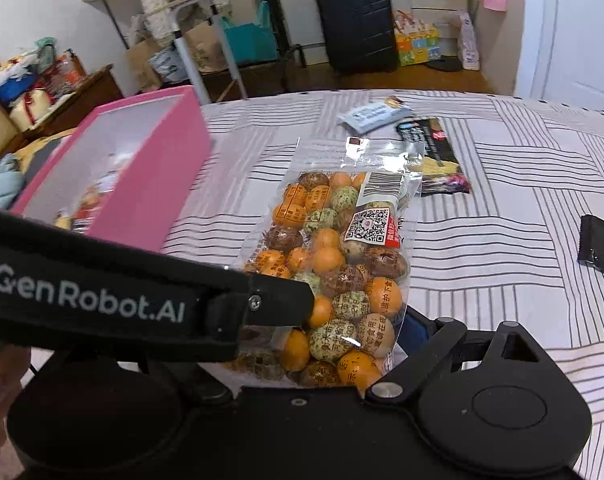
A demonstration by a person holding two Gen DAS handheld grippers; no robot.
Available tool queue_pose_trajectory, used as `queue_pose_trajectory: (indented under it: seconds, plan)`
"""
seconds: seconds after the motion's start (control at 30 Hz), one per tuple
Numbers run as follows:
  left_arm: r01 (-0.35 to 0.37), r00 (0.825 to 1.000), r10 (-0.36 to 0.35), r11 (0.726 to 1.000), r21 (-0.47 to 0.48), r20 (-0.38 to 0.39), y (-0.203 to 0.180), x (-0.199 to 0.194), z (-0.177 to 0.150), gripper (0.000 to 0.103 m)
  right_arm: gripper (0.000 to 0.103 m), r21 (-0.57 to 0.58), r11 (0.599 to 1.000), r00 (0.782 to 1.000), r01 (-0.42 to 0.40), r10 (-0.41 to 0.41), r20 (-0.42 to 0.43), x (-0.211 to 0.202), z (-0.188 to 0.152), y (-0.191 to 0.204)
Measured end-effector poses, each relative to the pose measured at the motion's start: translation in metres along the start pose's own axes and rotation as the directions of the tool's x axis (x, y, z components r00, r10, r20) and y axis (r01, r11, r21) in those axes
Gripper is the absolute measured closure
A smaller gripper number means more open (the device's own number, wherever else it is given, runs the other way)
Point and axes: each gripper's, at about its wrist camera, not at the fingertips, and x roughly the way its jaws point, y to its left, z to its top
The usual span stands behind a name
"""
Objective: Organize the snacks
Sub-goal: 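Carry the peanut bag into the pink box and open both grippers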
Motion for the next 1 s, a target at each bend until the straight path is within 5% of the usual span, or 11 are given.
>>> queue_pose_trajectory:
  seconds: [0.3, 0.57, 0.73, 0.83, 1.0]
  plan:
    - [-0.062, 0.994, 0.064, 0.998, -0.027, 0.086, 0.006, -0.072, -0.015, 0.057, 0.008, -0.085, 0.994, 0.996, -0.064, 0.069, 0.059, -0.037, 0.008, 0.048]
    - [-0.133, 0.975, 0.151, 0.984, -0.116, 0.166, 0.058, -0.136, -0.003, 0.057, 0.008, -0.199, 0.971, 0.983, -0.131, 0.153, 0.099, -0.033, 0.044, 0.114]
    - [-0.185, 0.946, 0.226, 0.965, -0.184, 0.232, 0.108, -0.170, 0.011, 0.057, 0.008, -0.232, 0.952, 0.965, -0.200, 0.233, 0.123, -0.008, 0.071, 0.159]
    - [-0.220, 0.918, 0.276, 0.951, -0.216, 0.283, 0.134, -0.181, 0.017, 0.057, 0.008, -0.202, 0.924, 0.930, -0.323, 0.350, 0.114, 0.009, 0.088, 0.168]
    - [-0.203, 0.919, 0.270, 0.949, -0.239, 0.289, 0.168, -0.171, 0.034, 0.057, 0.007, -0.169, 0.905, 0.905, -0.390, 0.411, 0.109, 0.042, 0.102, 0.174]
